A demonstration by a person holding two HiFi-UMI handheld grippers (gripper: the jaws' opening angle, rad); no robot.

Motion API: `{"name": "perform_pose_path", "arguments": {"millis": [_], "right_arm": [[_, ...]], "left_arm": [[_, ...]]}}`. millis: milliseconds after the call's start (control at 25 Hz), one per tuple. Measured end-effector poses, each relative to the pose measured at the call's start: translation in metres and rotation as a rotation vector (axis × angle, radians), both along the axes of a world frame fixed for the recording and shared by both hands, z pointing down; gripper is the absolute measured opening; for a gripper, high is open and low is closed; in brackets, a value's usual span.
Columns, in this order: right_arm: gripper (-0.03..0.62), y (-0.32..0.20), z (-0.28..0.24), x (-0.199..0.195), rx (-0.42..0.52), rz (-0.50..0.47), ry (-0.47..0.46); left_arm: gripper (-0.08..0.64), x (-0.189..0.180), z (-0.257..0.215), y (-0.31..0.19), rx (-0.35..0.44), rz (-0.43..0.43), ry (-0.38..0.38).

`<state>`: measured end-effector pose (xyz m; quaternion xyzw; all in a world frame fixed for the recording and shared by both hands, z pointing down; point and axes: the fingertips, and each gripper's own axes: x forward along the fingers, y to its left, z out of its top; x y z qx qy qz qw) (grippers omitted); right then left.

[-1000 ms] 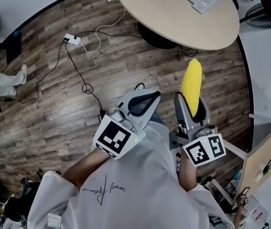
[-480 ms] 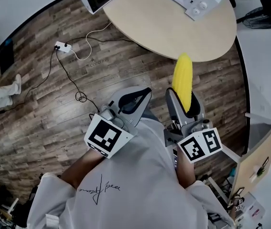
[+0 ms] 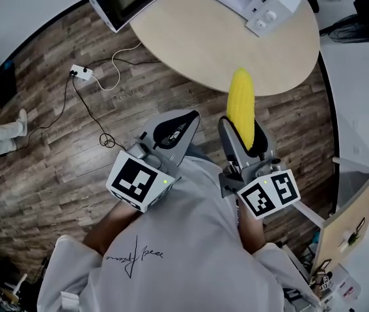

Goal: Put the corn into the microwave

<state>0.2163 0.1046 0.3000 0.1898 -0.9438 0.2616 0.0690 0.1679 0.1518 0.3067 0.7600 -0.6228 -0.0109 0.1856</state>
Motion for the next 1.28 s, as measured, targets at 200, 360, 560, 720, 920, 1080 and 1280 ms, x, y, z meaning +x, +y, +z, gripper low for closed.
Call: {"name": "perform_pose_path", "arguments": {"millis": [200, 360, 560, 720, 920, 1080, 1280], "right_arm": [[0.261, -0.01, -0.001, -0.002, 0.014, 0.017, -0.007], [0.261, -0.022, -0.003, -0.007, 0.006, 0.024, -0.024], [0.261, -0.042, -0.004, -0.02, 0.003, 0.043, -0.02], [0.261, -0.06, -0.004, -0.039, -0.005, 0.072, -0.02], [0.261, -0.081, -0.003, -0.063, -0.019, 0.105, -0.008], [0.261, -0.099, -0.003, -0.087, -0.032, 0.13, -0.008], [0.261, -0.118, 0.0, -0.114, -0.041, 0.167, 0.007]], "left_arm": [[-0.012, -0.01, -0.003, -0.008, -0.002, -0.008, -0.032], [-0.012, -0.021, -0.005, -0.02, -0.009, -0.016, -0.04], [-0.012, -0.038, -0.008, -0.042, -0.003, -0.011, -0.036], [-0.012, -0.059, -0.004, -0.061, -0.019, 0.026, -0.059], [-0.012, -0.085, -0.006, -0.086, -0.02, 0.065, -0.047], [-0.012, -0.11, -0.009, -0.106, -0.022, 0.087, -0.047], [-0.012, -0.145, -0.013, -0.124, -0.025, 0.102, -0.052]]}}
